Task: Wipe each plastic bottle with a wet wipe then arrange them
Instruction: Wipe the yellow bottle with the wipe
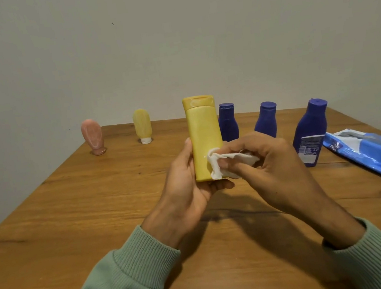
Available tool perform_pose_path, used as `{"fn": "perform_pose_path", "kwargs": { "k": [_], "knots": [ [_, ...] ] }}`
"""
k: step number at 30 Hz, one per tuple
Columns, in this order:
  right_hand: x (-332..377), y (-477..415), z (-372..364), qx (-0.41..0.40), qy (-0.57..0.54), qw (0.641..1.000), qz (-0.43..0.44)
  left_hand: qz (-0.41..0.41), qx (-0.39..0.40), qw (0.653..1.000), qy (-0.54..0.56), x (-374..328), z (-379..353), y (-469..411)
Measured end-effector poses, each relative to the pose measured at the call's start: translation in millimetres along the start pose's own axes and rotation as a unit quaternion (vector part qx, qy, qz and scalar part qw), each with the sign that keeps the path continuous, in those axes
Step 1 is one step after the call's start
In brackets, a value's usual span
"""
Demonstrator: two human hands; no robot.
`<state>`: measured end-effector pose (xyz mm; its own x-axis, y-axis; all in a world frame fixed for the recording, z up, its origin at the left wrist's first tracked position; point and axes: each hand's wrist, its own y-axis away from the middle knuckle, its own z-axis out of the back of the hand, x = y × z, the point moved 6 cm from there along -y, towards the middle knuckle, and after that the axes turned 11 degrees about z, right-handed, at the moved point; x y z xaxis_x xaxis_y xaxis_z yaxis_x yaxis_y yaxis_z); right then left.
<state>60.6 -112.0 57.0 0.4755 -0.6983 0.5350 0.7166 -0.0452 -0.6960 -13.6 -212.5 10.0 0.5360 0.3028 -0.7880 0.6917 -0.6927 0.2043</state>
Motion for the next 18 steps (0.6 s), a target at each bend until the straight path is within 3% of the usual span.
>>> {"fn": "perform_pose_path", "kwargs": {
  "k": [5, 10, 15, 18],
  "knots": [
    [3.4, 0.7, 5.8, -0.018, 0.035, 0.999, 0.014, -0.004, -0.001, 1.0, 0.007, 1.4, -1.8, 1.4],
    [14.7, 3.8, -3.6, 0.067, 0.091, 0.993, 0.036, 0.001, 0.005, 0.999, 0.048, 3.7, -1.2, 1.7],
    [20.2, 3.6, 1.1, 0.019, 0.151, 0.986, 0.07, -0.009, 0.011, 0.999, 0.05, 7.1, -4.7, 2.4],
    [24.6, 4.4, -3.1, 0.053, 0.127, 0.988, 0.074, 0.001, 0.014, 0.999, 0.051, 8.4, -3.8, 0.8]
  ]
}}
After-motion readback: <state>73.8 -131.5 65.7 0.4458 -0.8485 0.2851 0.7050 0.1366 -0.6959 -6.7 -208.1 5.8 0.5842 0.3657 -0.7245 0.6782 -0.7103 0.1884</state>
